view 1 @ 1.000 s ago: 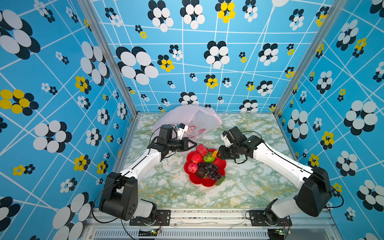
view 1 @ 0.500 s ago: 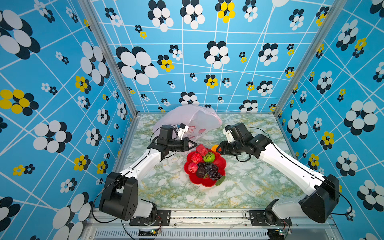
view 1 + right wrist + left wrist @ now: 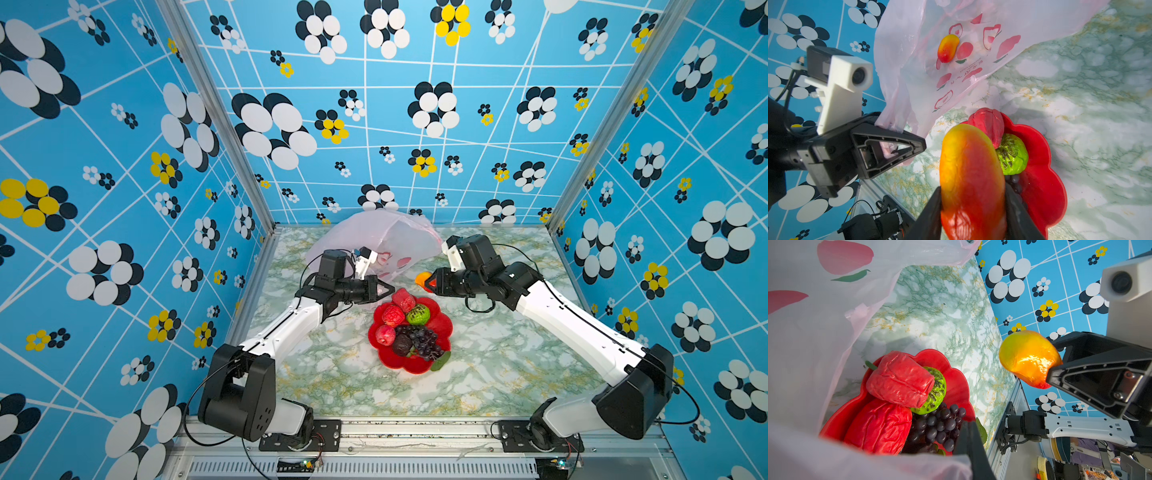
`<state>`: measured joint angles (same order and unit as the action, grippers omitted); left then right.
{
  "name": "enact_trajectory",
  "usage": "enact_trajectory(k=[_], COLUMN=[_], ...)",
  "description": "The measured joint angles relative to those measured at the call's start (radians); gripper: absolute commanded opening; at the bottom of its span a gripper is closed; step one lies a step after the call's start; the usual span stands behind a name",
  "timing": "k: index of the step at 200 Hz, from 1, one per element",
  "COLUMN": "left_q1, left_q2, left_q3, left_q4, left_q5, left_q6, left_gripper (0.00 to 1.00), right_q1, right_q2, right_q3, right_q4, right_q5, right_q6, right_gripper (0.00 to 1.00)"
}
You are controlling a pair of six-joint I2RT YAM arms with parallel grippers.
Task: Place the fruits into the plastic bag
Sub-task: 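Carry the mango with the right gripper into the open pink bag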
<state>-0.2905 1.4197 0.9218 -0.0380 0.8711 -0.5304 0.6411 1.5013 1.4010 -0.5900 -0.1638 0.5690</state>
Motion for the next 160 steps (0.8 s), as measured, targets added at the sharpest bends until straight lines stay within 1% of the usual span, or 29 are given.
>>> enact_trajectory(k=[54,160], left_q1=[0.0,0.0], left_q2=[0.0,0.0], left_q3=[0.0,0.0], left_q4=[0.0,-0.002], left_q5=[0.0,0.0], left_q6=[0.0,0.001], left_gripper=[0.0,0.0], right_q1=[0.0,0.0], right_q2=[0.146,0.47], right_q3=[0.14,0.537], right_q4=[0.003,-0.023], right_q5=[-0.014,-0.097], right_q6=[-0.008,-0.031], right_gripper=[0.36,0.35])
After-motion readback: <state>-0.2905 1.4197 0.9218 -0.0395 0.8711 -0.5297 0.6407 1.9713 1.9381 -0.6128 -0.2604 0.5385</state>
